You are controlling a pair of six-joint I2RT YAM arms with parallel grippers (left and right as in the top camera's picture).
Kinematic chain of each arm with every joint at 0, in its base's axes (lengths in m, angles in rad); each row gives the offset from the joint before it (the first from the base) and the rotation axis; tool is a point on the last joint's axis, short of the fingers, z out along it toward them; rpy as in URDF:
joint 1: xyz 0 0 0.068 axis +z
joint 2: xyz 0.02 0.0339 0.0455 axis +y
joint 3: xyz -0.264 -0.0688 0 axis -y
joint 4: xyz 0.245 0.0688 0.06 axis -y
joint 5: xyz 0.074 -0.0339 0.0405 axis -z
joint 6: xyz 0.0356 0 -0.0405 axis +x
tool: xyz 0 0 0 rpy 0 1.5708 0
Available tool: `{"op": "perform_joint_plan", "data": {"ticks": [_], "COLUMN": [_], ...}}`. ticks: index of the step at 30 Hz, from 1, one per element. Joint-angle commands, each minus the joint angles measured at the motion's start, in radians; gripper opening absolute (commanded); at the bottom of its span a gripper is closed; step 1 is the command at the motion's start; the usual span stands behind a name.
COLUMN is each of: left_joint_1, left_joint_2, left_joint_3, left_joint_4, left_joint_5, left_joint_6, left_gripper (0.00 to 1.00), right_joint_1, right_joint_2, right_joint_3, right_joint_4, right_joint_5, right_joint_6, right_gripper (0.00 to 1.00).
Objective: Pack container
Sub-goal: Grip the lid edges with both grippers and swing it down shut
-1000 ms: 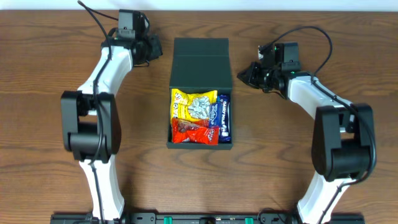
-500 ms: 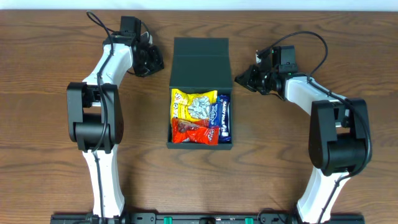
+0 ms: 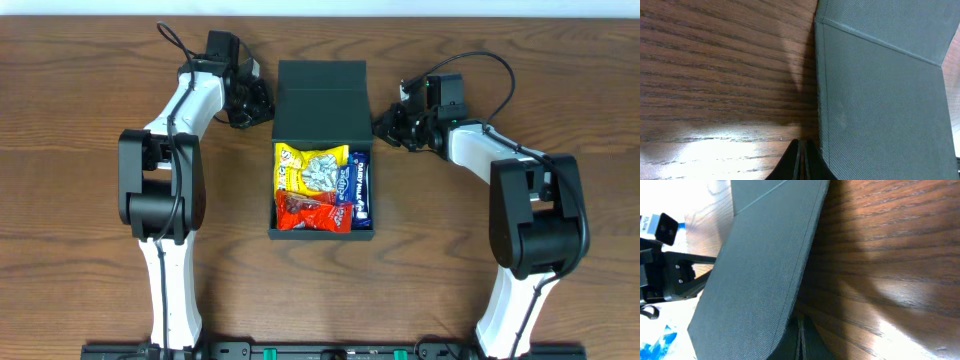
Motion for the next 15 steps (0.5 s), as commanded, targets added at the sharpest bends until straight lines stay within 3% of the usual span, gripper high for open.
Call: {"op": "perform_joint_plan", "data": {"ticks": [1, 15], "left_joint_1": [0.001, 0.002], "left_joint_2": [0.016, -0.124], "left_joint_3": [0.023, 0.023], "left_joint_4": [-0.004, -0.014], "left_joint_5": [0.049, 0.063], "left_joint_6": [0.031, 0.143], "left_gripper": [0.06, 0.06], "right_joint_1": [0.008, -0.009], "right_joint_2": [0.011, 0.011], "right_joint_3": [0.011, 0.011], "right_joint_4": [0.027, 0.188], "right_joint_5": [-0.053, -0.311], "right_joint_6": [0.008, -0.113], "right_gripper": [0.01, 0.02]}}
